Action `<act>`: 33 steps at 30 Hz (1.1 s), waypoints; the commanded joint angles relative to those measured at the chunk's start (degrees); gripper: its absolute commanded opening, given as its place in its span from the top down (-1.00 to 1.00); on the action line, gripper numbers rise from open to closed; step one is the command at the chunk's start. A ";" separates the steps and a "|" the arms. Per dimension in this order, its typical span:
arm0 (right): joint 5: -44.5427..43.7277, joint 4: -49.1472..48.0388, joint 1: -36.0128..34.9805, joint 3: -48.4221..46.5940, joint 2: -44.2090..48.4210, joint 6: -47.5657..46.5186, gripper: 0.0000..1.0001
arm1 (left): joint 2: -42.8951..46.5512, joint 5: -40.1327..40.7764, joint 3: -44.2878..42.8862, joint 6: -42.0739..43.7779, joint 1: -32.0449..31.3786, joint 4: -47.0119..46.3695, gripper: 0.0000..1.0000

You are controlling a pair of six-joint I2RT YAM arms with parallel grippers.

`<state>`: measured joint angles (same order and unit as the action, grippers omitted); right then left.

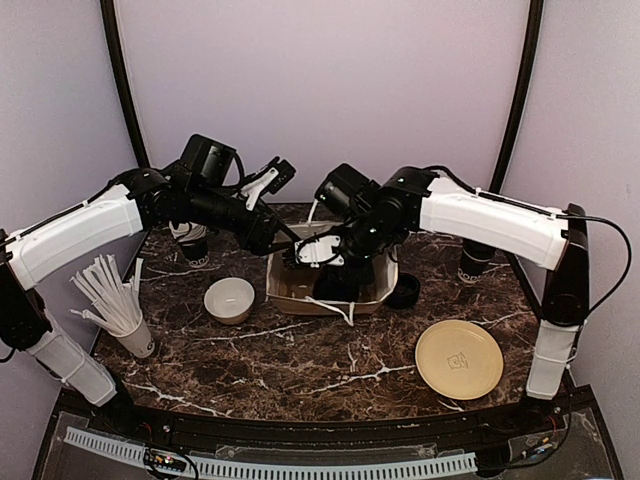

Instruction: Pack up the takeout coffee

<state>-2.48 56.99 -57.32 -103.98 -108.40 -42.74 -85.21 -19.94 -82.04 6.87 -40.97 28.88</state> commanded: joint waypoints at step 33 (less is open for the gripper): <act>33.42 9.43 14.07 -29.45 -0.61 4.19 0.49 | 6.91 10.70 -6.57 0.20 2.11 -3.13 -0.48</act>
<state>26.76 68.99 -45.56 -130.65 -107.55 -41.19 -80.42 -10.72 -86.61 6.94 -39.13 26.57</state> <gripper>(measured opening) 0.262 0.742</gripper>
